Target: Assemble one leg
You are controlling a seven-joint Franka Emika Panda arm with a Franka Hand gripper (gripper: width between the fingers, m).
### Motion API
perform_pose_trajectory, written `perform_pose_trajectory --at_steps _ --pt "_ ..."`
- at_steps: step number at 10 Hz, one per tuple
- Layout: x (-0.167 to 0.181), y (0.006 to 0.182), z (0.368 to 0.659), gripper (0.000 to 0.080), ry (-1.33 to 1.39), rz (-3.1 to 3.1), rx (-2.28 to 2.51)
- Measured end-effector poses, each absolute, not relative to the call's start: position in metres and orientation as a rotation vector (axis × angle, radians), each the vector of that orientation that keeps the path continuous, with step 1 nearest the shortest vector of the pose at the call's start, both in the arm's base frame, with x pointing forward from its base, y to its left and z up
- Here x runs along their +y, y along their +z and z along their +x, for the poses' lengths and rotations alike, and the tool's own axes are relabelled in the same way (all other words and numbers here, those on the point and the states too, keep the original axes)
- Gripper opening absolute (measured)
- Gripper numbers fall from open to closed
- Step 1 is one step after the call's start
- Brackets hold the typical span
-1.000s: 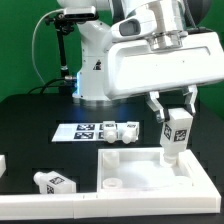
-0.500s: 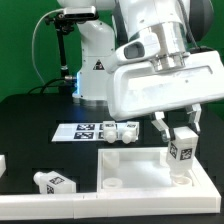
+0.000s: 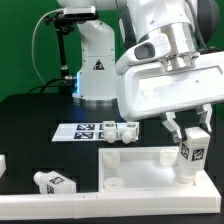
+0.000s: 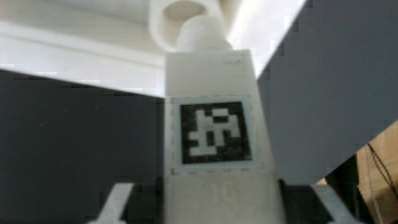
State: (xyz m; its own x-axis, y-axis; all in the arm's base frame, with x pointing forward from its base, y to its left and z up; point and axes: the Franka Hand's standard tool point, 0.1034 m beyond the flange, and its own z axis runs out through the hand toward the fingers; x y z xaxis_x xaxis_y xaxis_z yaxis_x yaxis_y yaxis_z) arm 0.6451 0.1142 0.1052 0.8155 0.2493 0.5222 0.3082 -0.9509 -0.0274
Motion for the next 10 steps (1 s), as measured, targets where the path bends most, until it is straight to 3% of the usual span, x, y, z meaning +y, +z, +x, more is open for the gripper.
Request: perform_pose_trajectory --at_steps 10 --pt "0.1123 0.1049 0.6394 0.0287 -0.846 -2.886 -0.465"
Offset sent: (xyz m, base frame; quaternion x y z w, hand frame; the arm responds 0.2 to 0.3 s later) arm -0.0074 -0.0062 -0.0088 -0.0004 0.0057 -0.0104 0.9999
